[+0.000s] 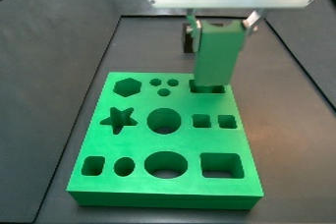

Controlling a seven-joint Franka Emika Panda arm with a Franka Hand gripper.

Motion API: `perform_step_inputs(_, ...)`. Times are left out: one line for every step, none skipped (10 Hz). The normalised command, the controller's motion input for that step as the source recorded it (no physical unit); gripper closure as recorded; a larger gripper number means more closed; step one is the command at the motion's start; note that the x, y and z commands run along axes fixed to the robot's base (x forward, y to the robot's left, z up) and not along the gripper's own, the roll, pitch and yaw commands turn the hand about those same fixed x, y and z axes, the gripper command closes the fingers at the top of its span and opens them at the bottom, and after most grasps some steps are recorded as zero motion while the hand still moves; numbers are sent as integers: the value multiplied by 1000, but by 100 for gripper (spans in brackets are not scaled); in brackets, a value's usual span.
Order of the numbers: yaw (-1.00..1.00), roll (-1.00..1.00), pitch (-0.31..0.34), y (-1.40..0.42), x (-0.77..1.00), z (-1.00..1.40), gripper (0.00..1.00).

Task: Pick up the arch object. Move up. Place the arch object on the fixture. Regrasp the arch object. Move to above the board. Insert the arch object.
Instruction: Insert the arch object.

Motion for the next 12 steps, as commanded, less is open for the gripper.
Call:
perform_step_inputs(-180,-39,0,0,-226,-211,100)
perform_step_inputs(-37,-114,-1,0,0,-211,100)
perform_step_inputs(0,-127,-6,0,0,-206,100)
perform_step_inputs(0,-124,-7,0,0,-220,100)
perform_step_inputs(0,-107,0,0,0,-243,100)
perform_step_inputs(0,-124,-3,0,0,-263,100)
perform_step_inputs(0,-224,-1,0,11,-271,100)
perform_step_inputs(-29,-263,-3,0,120,-269,100)
perform_step_inputs(-43,-217,0,0,151,-266,100)
perform_step_inputs(-83,-160,0,0,89,-180,100)
perform_step_inputs(-51,-106,0,0,46,-214,100)
perform_step_inputs(-11,-49,0,0,23,-274,100)
